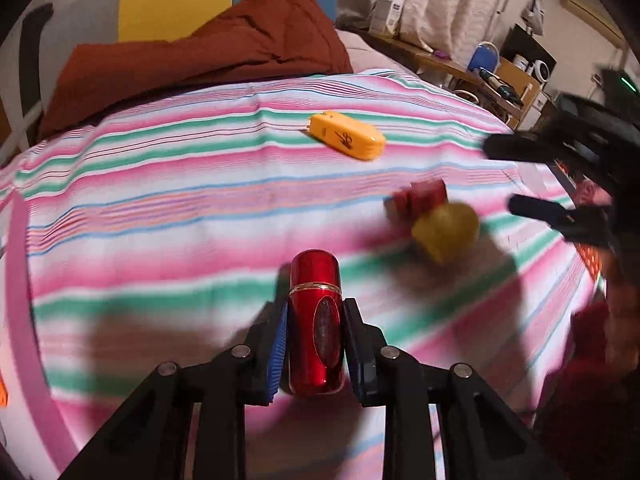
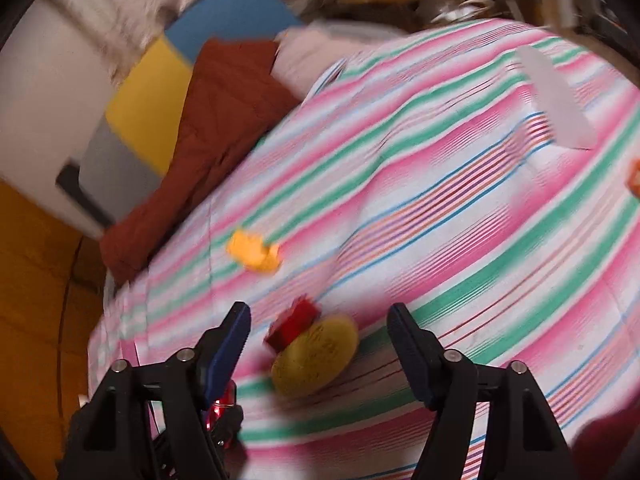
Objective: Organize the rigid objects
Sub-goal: 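Grasp the red cylinder with the left gripper, then lift the red cylinder with the left gripper while the right grasps the orange comb piece, then carry the red cylinder into the tray with the left gripper and lower it, then open the left gripper to release the red cylinder and withdraw, then carry the orange comb piece into the tray with the right gripper and release it, then move the right gripper back to the red puzzle piece while the left approaches the yellow egg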
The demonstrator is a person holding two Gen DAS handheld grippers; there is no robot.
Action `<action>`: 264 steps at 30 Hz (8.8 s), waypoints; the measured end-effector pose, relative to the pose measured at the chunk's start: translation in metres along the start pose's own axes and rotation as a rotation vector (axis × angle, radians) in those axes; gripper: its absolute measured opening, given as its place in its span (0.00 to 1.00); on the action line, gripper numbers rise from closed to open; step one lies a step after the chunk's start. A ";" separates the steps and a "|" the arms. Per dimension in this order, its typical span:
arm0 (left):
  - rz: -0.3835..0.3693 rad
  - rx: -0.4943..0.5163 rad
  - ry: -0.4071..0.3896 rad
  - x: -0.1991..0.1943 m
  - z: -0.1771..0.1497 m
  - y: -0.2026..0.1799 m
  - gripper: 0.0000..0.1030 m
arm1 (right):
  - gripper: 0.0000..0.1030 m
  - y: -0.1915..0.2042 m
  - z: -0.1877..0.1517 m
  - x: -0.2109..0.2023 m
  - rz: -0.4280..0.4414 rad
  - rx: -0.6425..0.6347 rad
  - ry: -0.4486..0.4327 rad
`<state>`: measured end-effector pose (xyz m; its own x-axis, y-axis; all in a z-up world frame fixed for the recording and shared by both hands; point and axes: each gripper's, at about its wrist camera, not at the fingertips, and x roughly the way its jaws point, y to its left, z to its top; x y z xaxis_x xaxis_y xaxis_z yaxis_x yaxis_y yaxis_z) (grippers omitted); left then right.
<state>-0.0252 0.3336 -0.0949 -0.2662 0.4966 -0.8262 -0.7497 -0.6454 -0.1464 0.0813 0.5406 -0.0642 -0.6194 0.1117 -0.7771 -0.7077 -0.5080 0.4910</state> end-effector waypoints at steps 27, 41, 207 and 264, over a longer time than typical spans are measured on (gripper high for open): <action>-0.044 -0.005 -0.142 -0.017 -0.039 0.009 0.25 | 0.89 0.078 -0.013 0.033 -0.154 -0.458 -0.019; -0.095 -0.046 -0.154 -0.013 -0.038 0.016 0.25 | 0.29 0.141 0.025 0.146 -0.273 -0.693 0.161; 0.399 -0.391 -0.234 -0.205 -0.129 0.185 0.28 | 0.29 0.130 -0.125 0.060 -0.133 -0.859 0.225; 0.446 -0.418 -0.271 -0.230 -0.147 0.195 0.28 | 0.46 0.270 -0.222 0.019 0.174 -1.018 0.100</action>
<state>-0.0213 0.0085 -0.0132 -0.6802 0.2231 -0.6983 -0.2488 -0.9663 -0.0663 -0.0459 0.2161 -0.0335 -0.6216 -0.0805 -0.7792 0.0403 -0.9967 0.0708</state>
